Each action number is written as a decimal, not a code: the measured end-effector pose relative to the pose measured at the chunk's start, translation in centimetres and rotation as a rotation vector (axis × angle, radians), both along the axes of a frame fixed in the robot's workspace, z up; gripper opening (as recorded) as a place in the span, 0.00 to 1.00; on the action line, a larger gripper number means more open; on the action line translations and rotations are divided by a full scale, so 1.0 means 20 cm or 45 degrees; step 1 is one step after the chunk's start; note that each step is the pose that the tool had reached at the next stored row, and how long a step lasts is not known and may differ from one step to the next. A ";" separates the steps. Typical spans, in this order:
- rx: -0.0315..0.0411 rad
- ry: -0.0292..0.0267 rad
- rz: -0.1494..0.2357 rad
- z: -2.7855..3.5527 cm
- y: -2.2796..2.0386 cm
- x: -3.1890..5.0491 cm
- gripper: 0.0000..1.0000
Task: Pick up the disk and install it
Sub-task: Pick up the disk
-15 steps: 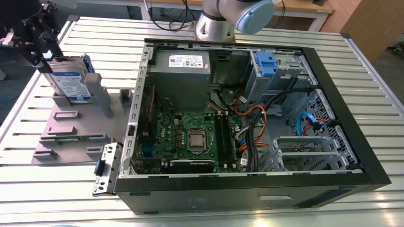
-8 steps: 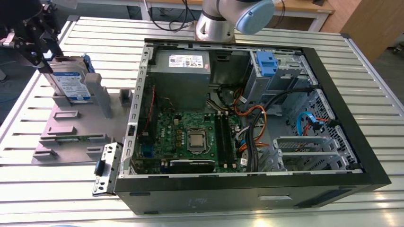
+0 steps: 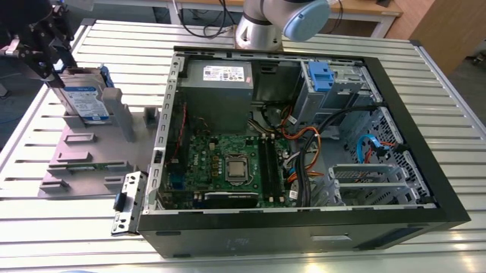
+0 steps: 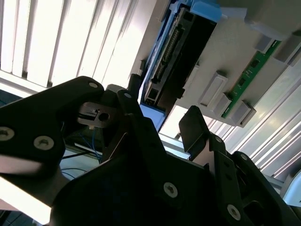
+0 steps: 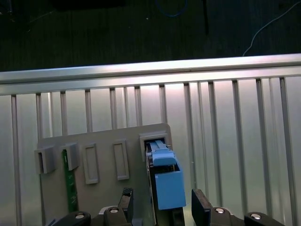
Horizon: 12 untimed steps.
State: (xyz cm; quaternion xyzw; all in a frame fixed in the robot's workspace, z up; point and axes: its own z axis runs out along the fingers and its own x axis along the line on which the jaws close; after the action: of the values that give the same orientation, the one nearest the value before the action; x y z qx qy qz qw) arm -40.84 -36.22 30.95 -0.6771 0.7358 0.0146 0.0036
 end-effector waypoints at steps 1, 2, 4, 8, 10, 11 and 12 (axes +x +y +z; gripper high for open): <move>0.0000 0.0000 0.000 -0.001 0.003 -0.001 0.60; -0.0001 0.0001 0.000 -0.002 0.005 -0.003 0.60; -0.0001 0.0002 0.000 -0.004 0.013 -0.007 0.60; 0.0000 0.0000 0.001 -0.011 0.031 -0.028 0.60; -0.0012 0.0002 0.003 -0.014 0.041 -0.036 0.60; -0.0033 0.0003 0.005 -0.015 0.046 -0.039 0.60; -0.0062 0.0002 0.009 -0.016 0.049 -0.040 0.60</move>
State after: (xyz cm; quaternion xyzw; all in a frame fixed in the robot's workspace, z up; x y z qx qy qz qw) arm -41.63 -35.23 30.62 -0.6798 0.7333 0.0128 0.0018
